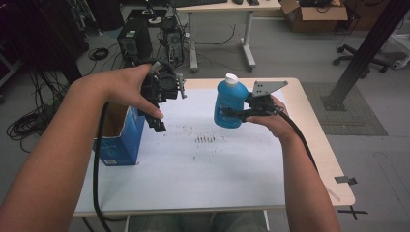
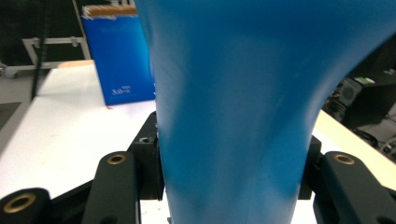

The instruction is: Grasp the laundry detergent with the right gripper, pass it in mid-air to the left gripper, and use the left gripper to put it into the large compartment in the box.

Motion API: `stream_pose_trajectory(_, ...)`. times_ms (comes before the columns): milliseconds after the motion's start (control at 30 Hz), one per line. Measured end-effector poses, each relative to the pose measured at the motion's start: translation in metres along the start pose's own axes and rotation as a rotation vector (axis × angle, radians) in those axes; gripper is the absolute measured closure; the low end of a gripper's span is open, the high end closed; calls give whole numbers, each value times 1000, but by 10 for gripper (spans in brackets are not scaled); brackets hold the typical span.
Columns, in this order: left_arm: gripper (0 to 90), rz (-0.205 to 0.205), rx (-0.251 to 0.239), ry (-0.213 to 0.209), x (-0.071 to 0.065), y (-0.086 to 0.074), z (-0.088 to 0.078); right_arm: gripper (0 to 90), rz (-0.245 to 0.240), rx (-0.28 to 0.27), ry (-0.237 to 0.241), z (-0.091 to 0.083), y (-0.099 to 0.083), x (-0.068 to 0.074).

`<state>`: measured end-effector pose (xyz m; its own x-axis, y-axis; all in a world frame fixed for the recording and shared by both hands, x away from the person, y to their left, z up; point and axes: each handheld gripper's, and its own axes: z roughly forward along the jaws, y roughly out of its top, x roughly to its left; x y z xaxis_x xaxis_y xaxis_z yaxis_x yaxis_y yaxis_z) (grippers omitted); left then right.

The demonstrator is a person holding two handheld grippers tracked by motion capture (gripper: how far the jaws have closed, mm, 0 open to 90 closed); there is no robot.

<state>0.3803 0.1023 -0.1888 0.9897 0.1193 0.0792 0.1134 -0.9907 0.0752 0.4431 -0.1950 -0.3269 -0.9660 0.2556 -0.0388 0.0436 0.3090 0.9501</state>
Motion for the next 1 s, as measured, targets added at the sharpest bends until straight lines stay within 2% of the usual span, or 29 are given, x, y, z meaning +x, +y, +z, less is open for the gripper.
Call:
stream_pose_trajectory(167, 53, -2, -1, 3, 0, 1, -4, 459, -21, -12, 43, -9, 15, 5)
stream_pose_trajectory(233, 53, -2, 0, 3, 0, 2, -6, 459, -36, -8, 74, -14, 23, 10)
stream_pose_trajectory(433, 54, 3, -1, 5, -1, 4, -11, 459, -64, 14, 138, -17, 32, 19)
stream_pose_trajectory(567, 53, 4, -2, 5, -1, 6, -13, 459, -79, 36, 187, -15, 34, 26)
stream_pose_trajectory(667, 54, 9, -4, 0, -1, 7, -14, 459, -88, 38, 207, -13, 35, 30)
stream_pose_trajectory(733, 54, 15, -2, 0, -2, 10, -14, 459, -100, 35, 239, -9, 36, 36)
stream_pose_trajectory(1000, 53, 26, -1, -2, -4, 14, -16, 459, -125, 31, 269, 2, 31, 44)
